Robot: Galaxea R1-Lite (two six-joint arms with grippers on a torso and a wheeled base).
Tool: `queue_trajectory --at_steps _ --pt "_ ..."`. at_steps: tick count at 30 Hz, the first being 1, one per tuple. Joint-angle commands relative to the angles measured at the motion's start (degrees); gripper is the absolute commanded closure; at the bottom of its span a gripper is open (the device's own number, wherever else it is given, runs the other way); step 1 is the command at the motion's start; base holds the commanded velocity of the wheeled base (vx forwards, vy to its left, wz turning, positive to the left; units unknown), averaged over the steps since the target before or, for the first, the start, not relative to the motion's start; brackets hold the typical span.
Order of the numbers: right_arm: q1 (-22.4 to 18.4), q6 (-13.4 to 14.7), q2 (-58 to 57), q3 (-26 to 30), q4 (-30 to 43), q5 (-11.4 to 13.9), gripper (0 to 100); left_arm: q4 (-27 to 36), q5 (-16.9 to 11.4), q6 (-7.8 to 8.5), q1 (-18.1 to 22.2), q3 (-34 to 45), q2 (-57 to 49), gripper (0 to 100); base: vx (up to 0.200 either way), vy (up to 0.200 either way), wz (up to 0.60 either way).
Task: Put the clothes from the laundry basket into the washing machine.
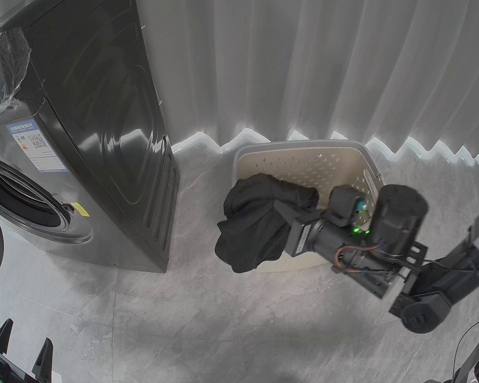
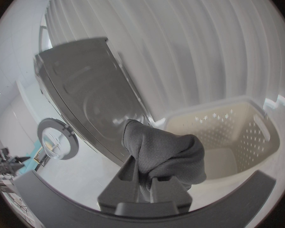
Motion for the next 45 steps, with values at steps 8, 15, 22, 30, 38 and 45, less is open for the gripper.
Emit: queue_trajectory --at_steps 8,15,22,30,38,45 --pt "1.1 -4.9 -22.4 7.5 -0.1 3.9 100 0.0 0.0 0.01 0.0 0.9 -0.8 0 -0.05 0.0 0.0" --pt "1.0 -5.0 -23.3 8.3 -0.2 3.9 100 0.0 0.0 0.19 0.0 0.9 -0.8 0 -0.2 0.0 0.0" --pt "1.0 -4.8 -23.3 8.4 -0.4 3.8 100 0.0 0.0 0.19 0.0 0.9 -0.8 0 -0.171 0.0 0.0" --pt "0.9 -4.6 -22.6 8.4 -1.0 3.8 100 0.0 0.0 0.19 0.0 0.9 -0.8 0 0.0 0.075 0.0" --pt "0.9 -4.6 -22.7 8.3 -1.0 3.8 100 0.0 0.0 0.01 0.0 0.9 -0.8 0 0.0 0.2 0.0" --pt "0.9 -4.5 -22.4 8.4 -1.0 3.5 100 0.0 0.0 -0.16 0.0 0.9 -0.8 0 0.0 0.2 0.0"
